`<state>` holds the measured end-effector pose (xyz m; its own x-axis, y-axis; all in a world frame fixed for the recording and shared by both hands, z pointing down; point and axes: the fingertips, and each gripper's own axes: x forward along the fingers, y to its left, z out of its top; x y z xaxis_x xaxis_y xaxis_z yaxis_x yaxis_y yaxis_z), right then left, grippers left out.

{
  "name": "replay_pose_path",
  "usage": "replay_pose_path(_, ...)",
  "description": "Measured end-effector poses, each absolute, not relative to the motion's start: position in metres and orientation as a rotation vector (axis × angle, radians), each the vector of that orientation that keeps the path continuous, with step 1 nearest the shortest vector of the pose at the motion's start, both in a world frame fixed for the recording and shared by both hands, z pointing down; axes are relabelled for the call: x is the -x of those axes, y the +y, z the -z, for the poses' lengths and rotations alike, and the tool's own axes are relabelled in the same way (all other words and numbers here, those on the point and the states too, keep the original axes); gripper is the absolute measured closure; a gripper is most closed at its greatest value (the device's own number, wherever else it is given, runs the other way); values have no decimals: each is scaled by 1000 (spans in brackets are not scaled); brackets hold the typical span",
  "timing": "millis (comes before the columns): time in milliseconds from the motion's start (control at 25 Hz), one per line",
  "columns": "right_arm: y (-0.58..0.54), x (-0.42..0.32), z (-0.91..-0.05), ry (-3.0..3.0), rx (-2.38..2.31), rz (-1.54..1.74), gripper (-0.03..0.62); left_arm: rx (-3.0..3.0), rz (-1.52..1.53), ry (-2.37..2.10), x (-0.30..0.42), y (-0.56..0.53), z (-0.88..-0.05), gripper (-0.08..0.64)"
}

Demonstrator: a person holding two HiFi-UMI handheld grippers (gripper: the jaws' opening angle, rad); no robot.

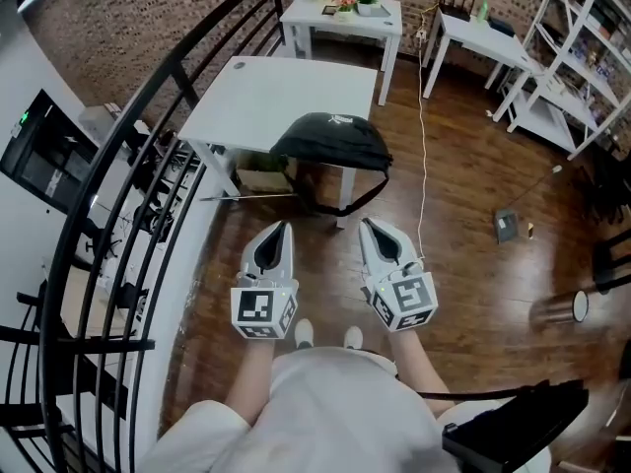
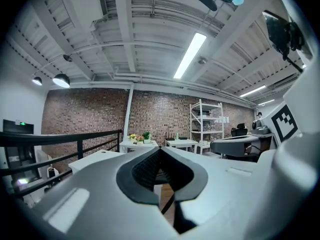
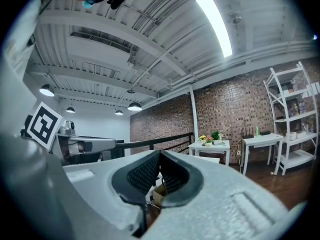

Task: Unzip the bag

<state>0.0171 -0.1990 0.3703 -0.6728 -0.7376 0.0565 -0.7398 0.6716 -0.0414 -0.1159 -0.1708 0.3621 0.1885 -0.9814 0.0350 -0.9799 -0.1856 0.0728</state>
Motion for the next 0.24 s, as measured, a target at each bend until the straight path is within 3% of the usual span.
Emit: replay_pose_path(240,-194,6,-377,-2830,-1246,-87,600,-2363,42,-1944,135,-167,-368,543)
